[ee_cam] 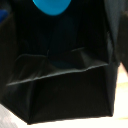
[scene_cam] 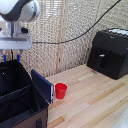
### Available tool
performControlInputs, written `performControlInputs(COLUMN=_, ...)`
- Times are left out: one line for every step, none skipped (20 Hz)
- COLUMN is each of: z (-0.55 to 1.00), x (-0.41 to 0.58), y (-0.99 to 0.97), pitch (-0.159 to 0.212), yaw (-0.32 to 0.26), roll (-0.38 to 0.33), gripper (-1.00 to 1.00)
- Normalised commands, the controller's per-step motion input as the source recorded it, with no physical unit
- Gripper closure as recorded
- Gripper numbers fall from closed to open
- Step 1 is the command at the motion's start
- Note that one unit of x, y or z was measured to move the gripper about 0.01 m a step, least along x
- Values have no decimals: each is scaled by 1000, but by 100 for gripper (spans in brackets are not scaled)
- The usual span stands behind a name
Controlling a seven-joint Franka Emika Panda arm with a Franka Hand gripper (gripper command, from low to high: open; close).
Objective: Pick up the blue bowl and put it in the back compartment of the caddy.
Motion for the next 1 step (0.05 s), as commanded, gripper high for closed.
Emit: performControlInputs(z=600, x=560, y=-451, pitch=-174, yaw=0, roll=-88, gripper=-100)
